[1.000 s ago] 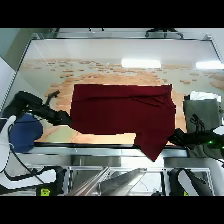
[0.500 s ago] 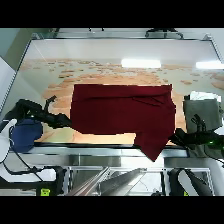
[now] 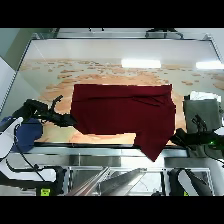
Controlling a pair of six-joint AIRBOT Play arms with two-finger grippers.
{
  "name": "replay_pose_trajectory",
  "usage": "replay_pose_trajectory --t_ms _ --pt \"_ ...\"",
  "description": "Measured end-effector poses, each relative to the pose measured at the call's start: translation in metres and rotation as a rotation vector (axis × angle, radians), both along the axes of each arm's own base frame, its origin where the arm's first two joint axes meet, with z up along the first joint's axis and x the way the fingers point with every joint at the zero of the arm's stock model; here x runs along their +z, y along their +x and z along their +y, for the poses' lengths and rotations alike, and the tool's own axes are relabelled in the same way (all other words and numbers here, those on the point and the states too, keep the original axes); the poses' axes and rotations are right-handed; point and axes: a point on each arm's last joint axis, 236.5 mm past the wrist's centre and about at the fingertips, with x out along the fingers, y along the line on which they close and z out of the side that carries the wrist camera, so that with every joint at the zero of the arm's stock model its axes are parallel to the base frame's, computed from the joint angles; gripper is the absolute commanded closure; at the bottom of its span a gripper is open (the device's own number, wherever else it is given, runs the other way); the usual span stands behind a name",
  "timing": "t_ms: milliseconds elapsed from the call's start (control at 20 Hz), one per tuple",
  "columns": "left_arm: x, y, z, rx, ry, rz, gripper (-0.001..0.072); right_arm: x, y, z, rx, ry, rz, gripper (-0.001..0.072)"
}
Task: Fold the shirts.
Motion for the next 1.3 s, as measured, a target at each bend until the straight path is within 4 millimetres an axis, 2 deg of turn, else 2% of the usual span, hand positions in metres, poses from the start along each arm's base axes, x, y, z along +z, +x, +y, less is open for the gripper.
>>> replay_pose_trajectory --t_ms 100,150,350,500,700,900,950,1000,1100,1200,1300 --pt "-0.002 -0.002 -0.001 -0.014 0.008 0.003 0.0479 -0.003 -0.004 0.001 -0.003 0.003 0.016 0.0484" --pt "-0.001 -0.002 -0.003 -0.022 0.008 0.001 0.0703 -0.006 -0.008 0.002 -0.006 0.004 0.03 0.0484" --pt "0.009 0.007 -0.012 -0.065 0.001 -0.029 0.0694 -0.016 -0.016 0.003 -0.022 -0.002 0.057 0.0481" --pt "0.018 0.017 -0.013 -0.074 0.004 -0.046 0.0694 -0.022 -0.016 0.002 -0.035 -0.01 0.063 0.0477" --pt "0.023 0.02 -0.014 -0.076 0.006 -0.045 0.0693 -0.037 -0.015 0.005 -0.066 0.018 0.088 0.0478" --pt "0.025 0.018 -0.014 -0.076 0.002 -0.033 0.0693 -0.042 -0.007 0.026 -0.058 0.14 0.074 0.0487" --pt "0.025 0.017 -0.014 -0.078 0.0 -0.029 0.0694 -0.042 -0.002 0.031 -0.056 0.168 0.054 0.0524" --pt "0.026 0.017 -0.015 -0.075 -0.002 -0.021 0.0693 -0.041 0.003 0.034 -0.051 0.187 0.028 0.0689" --pt "0.028 0.015 -0.013 -0.068 -0.007 -0.009 0.0694 -0.038 0.015 0.037 -0.047 0.211 -0.032 0.0692" --pt "0.032 0.014 -0.009 -0.043 -0.008 0.004 0.0693 -0.026 0.026 0.042 -0.039 0.257 -0.077 0.0692" --pt "0.039 0.012 0.006 -0.014 0.018 0.005 0.0694 -0.011 0.039 0.042 -0.019 0.28 -0.127 0.0692"
